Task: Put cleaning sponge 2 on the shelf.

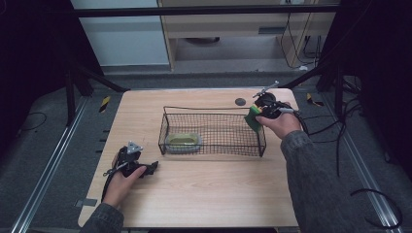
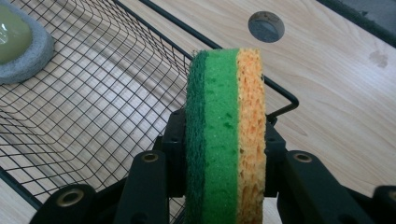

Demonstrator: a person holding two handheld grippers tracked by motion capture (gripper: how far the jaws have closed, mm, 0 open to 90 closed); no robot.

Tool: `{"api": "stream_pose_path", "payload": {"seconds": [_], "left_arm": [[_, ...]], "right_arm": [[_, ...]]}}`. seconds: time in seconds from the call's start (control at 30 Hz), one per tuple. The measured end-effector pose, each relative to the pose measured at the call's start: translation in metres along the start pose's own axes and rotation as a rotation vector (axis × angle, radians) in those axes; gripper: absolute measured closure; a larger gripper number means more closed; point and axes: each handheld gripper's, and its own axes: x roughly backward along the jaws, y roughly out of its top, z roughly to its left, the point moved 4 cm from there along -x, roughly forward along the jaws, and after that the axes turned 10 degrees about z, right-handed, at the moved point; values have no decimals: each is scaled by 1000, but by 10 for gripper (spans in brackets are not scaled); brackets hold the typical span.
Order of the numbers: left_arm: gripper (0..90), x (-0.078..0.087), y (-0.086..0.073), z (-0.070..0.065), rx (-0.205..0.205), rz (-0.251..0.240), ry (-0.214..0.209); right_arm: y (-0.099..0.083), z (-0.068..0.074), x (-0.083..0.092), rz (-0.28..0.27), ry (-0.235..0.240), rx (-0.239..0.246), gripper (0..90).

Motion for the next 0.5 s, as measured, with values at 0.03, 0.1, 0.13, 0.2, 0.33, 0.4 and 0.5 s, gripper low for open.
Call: {"api": "stream_pose_path", "payload": {"seconds": [0.03,0.1,0.13,0.2,0.33,0.4,0.5], "left_arm": [[0,0,0,0,0,0,0],[0,0,0,0,0,0,0],[0,0,0,0,0,0,0],[0,0,0,0,0,0,0],[0,0,0,0,1,0,-1],[0,0,0,0,1,0,0],[0,0,0,0,0,0,0]], "right_arm": [[-1,0,-1,2,2,-4,649],[-2,-1,-4,1,6,-8,649],[-2,-1,-5,0,5,-8,649],[-2,-1,-6,-1,8,-11,650],[-3,0,-10,14,4,-2,649],[-4,0,-11,14,6,-9,650],[-4,1,-14,21,4,-2,649]]}}
